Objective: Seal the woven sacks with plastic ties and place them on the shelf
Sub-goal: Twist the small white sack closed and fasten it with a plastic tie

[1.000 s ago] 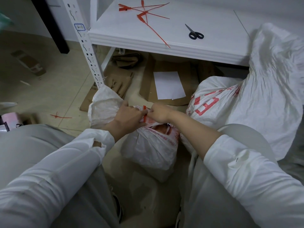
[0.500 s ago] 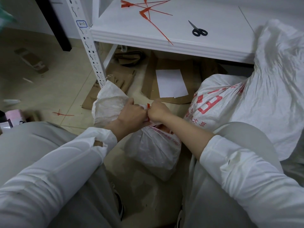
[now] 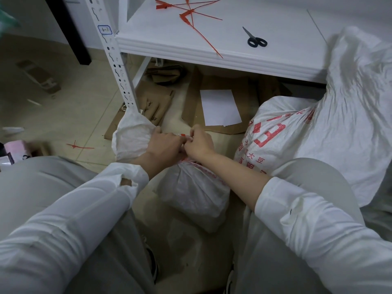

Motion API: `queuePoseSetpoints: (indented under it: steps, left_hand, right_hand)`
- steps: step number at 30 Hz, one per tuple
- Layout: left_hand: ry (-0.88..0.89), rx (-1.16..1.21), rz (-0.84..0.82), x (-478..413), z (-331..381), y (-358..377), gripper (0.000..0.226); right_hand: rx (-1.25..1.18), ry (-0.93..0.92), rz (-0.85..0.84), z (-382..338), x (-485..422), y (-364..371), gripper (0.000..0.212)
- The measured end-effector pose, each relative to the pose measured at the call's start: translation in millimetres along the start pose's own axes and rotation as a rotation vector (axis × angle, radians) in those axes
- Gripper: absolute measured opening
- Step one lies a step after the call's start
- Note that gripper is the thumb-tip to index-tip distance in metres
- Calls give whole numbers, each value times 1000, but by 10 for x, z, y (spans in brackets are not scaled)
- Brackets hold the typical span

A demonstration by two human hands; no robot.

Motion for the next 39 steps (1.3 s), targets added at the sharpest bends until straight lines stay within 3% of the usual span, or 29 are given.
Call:
queuePoseSetpoints:
  steps: [5,10,14,17,27,34,39]
  left_hand:
    - [-48,-21,-71,-8,-21,63,29]
    - [72,-24,4,18,72,-22,30]
    - [107,-44,34,49,107,-58,33]
    - [116,-65,44,38,164,-91,27]
    - [59,21,27,-31,90,-36,22]
    - [15,37,0,-47,28,51,23]
    - [19,-97,-28,-79,86,-15,25]
  right_hand:
    - [44,-53,-15,-27,87,49,12]
    - [121,-1,-84,27,-22,-48,8]
    - [296,6,-176,52,-67,-121,33]
    - [392,-1,-234,38,-22,-71,16]
    - [374,-48,-107,5,-14,-16,22]
    - [371,-105,-121,-14,26,9,12]
    - [542,-164,-149,-78,12,-87,4]
Point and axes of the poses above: each hand's wrist, its own x-axis away from the middle knuckle, its own y-axis out of the palm, z = x × y, the point moved 5 cm from there along -x, towards the middle knuckle, and after that the axes turned 2 degrees about y, right-handed, at the moved point
